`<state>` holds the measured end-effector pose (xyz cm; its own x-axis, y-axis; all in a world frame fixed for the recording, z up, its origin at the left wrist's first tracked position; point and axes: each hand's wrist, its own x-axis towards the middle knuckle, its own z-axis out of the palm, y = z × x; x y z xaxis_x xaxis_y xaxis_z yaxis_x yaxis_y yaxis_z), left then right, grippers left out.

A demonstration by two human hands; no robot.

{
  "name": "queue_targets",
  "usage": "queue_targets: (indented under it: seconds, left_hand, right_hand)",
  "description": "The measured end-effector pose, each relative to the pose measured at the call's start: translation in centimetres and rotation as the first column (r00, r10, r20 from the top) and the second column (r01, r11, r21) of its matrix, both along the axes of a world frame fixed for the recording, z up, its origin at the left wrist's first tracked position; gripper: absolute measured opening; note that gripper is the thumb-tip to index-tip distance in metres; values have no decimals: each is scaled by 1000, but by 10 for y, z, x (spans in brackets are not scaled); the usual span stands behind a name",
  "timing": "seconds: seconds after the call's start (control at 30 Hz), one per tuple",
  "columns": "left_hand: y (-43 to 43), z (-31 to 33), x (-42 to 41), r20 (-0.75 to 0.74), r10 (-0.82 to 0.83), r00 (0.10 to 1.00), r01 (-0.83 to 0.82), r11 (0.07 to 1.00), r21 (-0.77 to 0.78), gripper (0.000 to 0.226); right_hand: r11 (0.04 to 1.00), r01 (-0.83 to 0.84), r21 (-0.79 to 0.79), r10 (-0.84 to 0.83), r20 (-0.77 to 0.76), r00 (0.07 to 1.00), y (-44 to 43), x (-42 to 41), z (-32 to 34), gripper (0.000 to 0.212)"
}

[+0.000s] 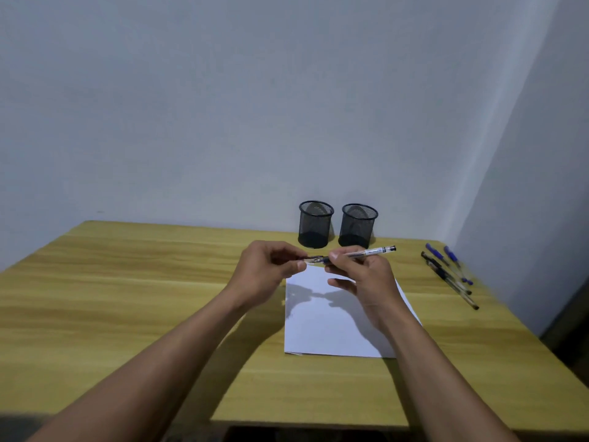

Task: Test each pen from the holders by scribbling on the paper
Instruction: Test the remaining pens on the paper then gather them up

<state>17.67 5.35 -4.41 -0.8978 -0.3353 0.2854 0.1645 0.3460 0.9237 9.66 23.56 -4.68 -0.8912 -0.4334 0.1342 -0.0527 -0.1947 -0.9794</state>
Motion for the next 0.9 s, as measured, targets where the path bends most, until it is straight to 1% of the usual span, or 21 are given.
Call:
queue_targets:
  seconds: [0.1,0.17,0.23,0.33,0.53,0.73,0.9]
  left_hand:
    - [7,5,-1,5,-53,999,53,998,46,12]
    - [13,8,-1,2,-64,998,64,992,107,12]
    - [18,9,-2,-3,-58,998,58,985,162,11]
    - [23,9,-1,-15,-25,1000,28,979,201,12]
    - [25,4,3,-6,-12,1000,13,972,233,14]
    - [27,5,6,14,-13,1000,9,968,252,15]
    - [25,7,6,38,-16,999,9,985,174,13]
  right_hand:
    - [999,-45,-12,45,9,999,2,1,3,4]
    - [997,-61,-50,62,30,998,3,2,4,3]
    - [995,-59,-83,63,51,997,3,2,5,3]
    - [993,-53,-104,59,57,997,2,3,2,1]
    - [997,-47,-67,49,31,998,1,6,-2,4]
    - [998,-35,-49,37,40,999,1,8,-1,8]
    - [999,-34,-13,34,-7,999,5,10,-2,8]
